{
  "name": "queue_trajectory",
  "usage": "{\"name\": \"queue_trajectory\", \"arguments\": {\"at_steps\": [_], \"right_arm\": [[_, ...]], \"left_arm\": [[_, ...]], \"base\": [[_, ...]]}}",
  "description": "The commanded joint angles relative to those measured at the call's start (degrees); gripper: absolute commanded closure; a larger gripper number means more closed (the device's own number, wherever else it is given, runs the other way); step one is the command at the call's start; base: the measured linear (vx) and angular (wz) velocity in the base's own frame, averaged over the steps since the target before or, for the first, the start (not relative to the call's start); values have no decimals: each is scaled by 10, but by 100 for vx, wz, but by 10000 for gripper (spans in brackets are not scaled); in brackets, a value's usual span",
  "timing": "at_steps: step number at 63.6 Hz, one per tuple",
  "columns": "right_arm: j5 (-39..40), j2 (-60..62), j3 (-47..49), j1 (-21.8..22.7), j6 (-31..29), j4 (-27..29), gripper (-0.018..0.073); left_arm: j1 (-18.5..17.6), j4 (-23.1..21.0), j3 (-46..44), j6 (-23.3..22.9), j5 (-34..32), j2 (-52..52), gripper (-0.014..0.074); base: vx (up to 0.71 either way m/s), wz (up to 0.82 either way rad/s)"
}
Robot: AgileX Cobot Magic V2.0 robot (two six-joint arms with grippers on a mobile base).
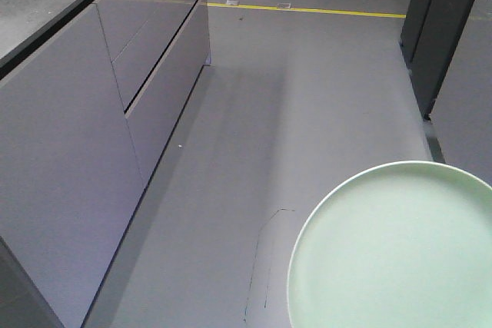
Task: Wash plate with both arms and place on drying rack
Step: 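Drive the base along the counters carrying the plate in the right gripper, then drive the base toward the stainless sink holding the plate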
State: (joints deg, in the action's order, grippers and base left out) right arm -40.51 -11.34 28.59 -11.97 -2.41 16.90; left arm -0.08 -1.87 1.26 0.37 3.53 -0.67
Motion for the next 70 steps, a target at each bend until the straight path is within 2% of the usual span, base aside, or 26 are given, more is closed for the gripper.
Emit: {"name": "queue_trajectory", "arguments": {"at_steps": [1,70], "right_arm": [[48,-7,15,2,0,3,564],[48,-7,15,2,0,3,564]], "left_arm": [[-3,-2,-12,-4,-41,-2,603],[-3,-2,-12,-4,-41,-2,603]], "base": [[27,-2],[29,-9]]}}
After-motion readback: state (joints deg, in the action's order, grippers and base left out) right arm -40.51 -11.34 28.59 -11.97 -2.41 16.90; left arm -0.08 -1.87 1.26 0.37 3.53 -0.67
